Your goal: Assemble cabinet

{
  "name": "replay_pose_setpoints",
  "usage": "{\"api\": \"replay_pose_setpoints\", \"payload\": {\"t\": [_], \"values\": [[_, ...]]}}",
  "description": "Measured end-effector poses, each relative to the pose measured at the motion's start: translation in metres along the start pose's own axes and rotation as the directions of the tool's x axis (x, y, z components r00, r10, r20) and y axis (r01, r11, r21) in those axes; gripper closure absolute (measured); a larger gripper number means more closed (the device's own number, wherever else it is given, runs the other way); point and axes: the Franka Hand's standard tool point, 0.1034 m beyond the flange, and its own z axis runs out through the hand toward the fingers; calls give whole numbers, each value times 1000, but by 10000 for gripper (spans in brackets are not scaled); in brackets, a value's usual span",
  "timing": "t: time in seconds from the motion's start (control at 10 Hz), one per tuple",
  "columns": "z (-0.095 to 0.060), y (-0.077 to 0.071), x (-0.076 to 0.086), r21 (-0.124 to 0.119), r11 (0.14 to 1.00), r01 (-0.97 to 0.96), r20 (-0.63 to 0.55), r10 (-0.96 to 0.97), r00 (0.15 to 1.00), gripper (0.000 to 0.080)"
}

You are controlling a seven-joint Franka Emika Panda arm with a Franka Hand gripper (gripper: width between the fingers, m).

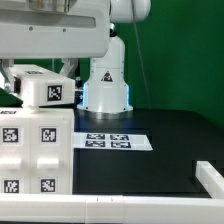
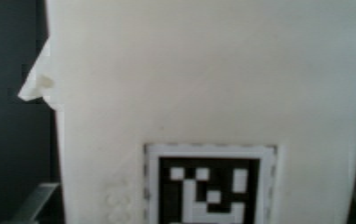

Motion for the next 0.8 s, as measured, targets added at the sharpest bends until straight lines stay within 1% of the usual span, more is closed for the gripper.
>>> {"api": "replay_pose_setpoints", "payload": {"t": [0.2,0.6,0.8], "values": [[1,0,0,0,1000,2,1,-2,1000,239],[10,1,-2,4,1000,3,10,-3,1000,239],[11,1,-2,4,1000,3,12,-3,1000,239]]}}
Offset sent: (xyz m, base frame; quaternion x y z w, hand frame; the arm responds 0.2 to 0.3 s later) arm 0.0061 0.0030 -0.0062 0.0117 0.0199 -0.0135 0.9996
